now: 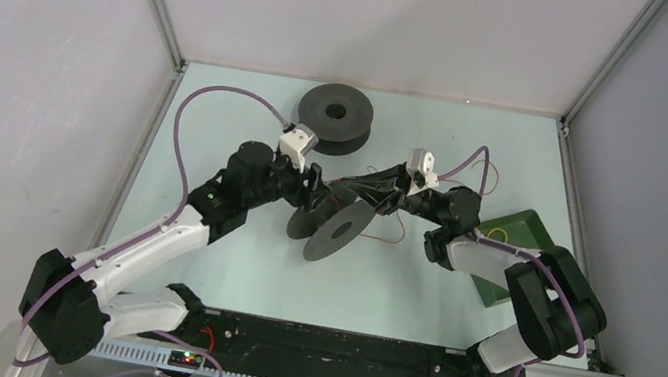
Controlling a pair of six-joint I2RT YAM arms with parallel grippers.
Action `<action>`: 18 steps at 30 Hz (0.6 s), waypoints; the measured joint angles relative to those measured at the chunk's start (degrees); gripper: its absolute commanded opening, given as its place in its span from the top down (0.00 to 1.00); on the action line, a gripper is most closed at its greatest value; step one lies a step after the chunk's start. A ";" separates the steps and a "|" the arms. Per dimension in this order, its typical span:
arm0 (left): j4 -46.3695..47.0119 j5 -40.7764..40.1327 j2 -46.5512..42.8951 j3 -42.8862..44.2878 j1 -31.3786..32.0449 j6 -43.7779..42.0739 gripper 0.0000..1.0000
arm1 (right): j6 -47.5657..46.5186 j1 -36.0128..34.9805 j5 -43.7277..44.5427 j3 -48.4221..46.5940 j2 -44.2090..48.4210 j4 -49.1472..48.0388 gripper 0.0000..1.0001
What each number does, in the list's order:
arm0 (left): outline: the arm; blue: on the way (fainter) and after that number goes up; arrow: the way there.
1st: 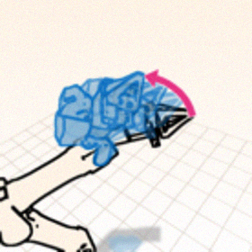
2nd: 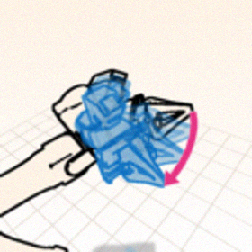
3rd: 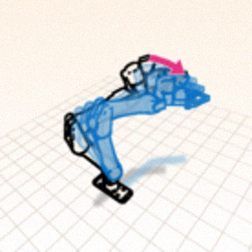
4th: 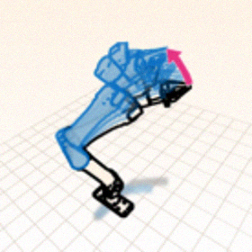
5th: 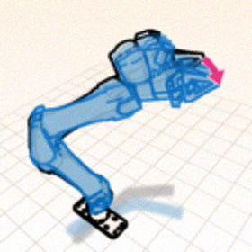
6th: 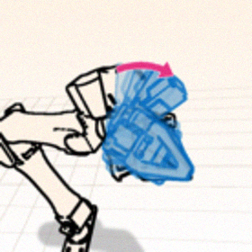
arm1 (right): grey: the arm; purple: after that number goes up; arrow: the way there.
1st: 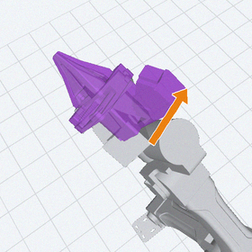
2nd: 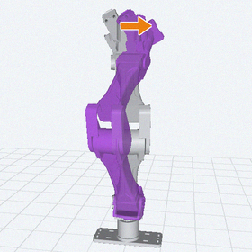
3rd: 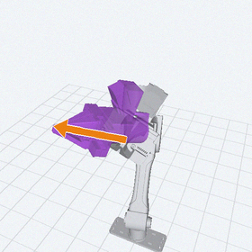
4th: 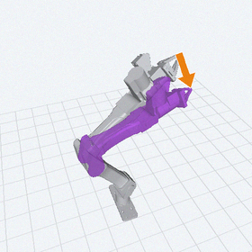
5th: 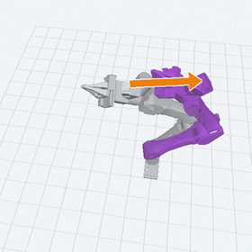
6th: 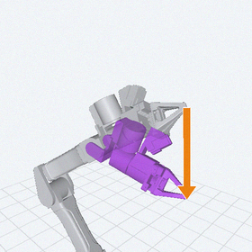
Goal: Wrap the cables
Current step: Wrap the cable around the cable reel.
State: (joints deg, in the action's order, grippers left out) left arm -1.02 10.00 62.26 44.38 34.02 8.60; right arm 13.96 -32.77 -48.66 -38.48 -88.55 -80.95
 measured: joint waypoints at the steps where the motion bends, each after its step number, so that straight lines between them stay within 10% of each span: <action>1: 0.39 -0.48 0.00 -0.39 0.13 0.00 0.34 | 0.00 0.02 0.13 0.28 0.00 0.00 1.00; 18: 3.04 -5.40 3.13 -1.44 2.08 -0.17 0.35 | 0.85 0.66 0.90 2.23 -0.04 -0.39 1.00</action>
State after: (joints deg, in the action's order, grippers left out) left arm 2.02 4.60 65.39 42.94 36.10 8.43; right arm 14.81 -32.12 -47.77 -36.25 -88.60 -81.34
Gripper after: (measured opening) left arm 0.638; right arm 0.009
